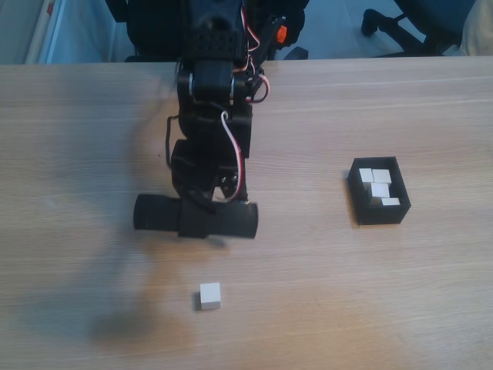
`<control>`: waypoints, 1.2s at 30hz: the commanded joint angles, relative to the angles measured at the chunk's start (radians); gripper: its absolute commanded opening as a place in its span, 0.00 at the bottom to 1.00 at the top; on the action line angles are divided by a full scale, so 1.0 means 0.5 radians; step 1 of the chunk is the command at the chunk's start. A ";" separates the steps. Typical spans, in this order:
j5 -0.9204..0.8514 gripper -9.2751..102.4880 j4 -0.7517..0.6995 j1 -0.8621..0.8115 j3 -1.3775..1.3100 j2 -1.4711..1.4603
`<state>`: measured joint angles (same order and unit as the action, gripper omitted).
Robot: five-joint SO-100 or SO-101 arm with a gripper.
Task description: Pick blocks and place them in the box.
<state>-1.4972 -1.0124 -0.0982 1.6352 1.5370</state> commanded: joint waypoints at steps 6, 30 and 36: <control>0.000 0.26 0.089 0.028 -0.383 -0.239; -0.092 0.27 0.230 -0.049 -0.936 -0.838; -0.110 0.27 0.233 -0.058 -1.037 -0.911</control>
<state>-1.5386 -0.9035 -0.1150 1.1827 1.0723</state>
